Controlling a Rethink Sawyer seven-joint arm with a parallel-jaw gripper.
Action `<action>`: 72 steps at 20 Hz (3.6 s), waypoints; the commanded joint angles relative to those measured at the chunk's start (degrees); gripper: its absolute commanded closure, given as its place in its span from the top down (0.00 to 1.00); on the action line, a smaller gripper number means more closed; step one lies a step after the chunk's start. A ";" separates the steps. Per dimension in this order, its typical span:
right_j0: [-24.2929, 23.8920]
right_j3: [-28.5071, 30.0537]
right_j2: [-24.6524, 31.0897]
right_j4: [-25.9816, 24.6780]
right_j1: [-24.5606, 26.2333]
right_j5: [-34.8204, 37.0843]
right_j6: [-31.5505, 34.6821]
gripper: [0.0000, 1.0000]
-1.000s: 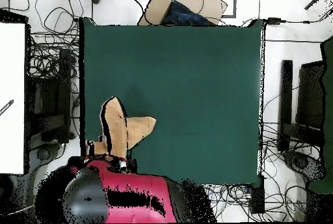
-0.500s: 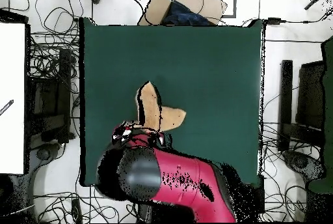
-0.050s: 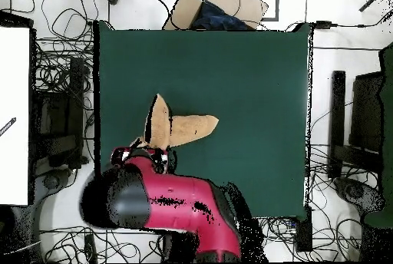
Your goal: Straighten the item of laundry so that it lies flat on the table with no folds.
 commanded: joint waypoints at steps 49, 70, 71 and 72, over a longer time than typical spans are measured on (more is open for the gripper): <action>-33.17 5.83 28.74 -17.79 21.64 -11.84 -7.90 1.00; -29.63 9.36 27.12 -17.14 11.42 -5.85 -1.09 1.00; -29.14 10.57 27.44 -15.73 9.22 -4.86 -0.50 1.00; -28.68 11.58 27.74 -14.23 7.23 -3.62 -0.11 1.00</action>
